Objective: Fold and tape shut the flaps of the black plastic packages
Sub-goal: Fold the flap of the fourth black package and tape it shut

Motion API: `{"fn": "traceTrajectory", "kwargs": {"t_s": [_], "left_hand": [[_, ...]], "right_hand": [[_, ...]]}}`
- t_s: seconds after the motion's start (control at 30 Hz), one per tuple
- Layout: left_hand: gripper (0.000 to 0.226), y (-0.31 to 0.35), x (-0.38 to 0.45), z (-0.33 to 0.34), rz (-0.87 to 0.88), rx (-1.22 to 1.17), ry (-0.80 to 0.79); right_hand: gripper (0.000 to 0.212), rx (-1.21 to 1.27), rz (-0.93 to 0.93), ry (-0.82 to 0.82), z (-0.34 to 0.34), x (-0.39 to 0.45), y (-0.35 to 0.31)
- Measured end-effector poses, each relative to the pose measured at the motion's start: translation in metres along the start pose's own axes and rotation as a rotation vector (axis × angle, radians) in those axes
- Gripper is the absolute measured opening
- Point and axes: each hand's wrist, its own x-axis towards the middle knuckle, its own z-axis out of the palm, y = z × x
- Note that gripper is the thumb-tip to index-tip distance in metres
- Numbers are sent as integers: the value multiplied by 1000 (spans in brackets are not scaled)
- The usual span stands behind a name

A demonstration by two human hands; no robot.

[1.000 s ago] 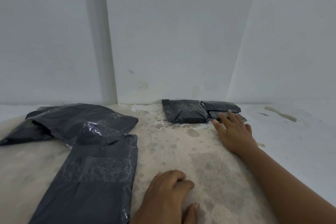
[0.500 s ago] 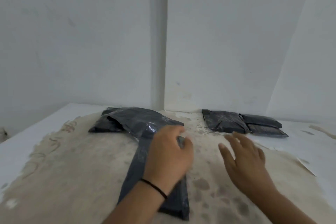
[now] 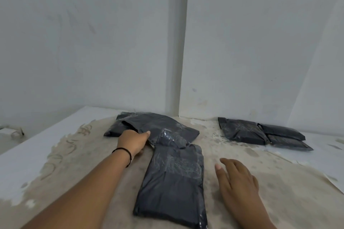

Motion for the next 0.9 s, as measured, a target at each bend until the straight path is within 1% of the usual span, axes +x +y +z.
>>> {"fn": "traceTrajectory", "kwargs": {"t_s": [0.07, 0.1, 0.2, 0.3, 0.37, 0.43, 0.5, 0.57, 0.63, 0.7, 0.73, 0.77, 0.8, 0.87, 0.9], "left_hand": [[37, 2, 7, 7, -87, -129, -2], [37, 3, 10, 10, -98, -140, 13], [42, 5, 18, 17, -37, -115, 112], [33, 18, 18, 15, 10, -230, 174], [35, 29, 19, 12, 52, -326, 194], [33, 40, 18, 5, 102, -387, 223], [30, 52, 15, -5, 179, -416, 266], [29, 61, 11, -17, 275, -419, 325], [28, 70, 6, -33, 362, -432, 392], [30, 77, -1, -51, 421, -481, 439], [30, 80, -5, -59, 449, -486, 465], [30, 84, -10, -67, 472, -491, 480], [29, 88, -15, -75, 498, -517, 487], [25, 95, -28, -87, 527, -608, 466], [22, 98, -35, -91, 532, -637, 448]], "right_hand": [[42, -8, -10, 5, 1, 1, 1], [41, -6, -13, 9, 2, 2, 2], [42, -6, -8, 5, 2, 2, 2], [42, -6, -3, -10, 2, 3, 0], [43, -7, -1, -19, 2, 3, -1], [51, 6, -24, -6, 1, 1, -2], [67, 42, -100, 12, 0, -3, -3], [77, 100, -197, 18, 2, -7, -7], [74, 88, -279, -10, 4, -15, -15], [67, -10, -363, -57, 9, -22, -26], [66, -60, -404, -69, 10, -23, -33], [69, -78, -419, -117, 8, -25, -40], [77, -98, -441, -108, 8, -27, -45], [99, -42, -455, -177, 8, -33, -46], [104, 1, -451, -212, 7, -34, -46]]}}
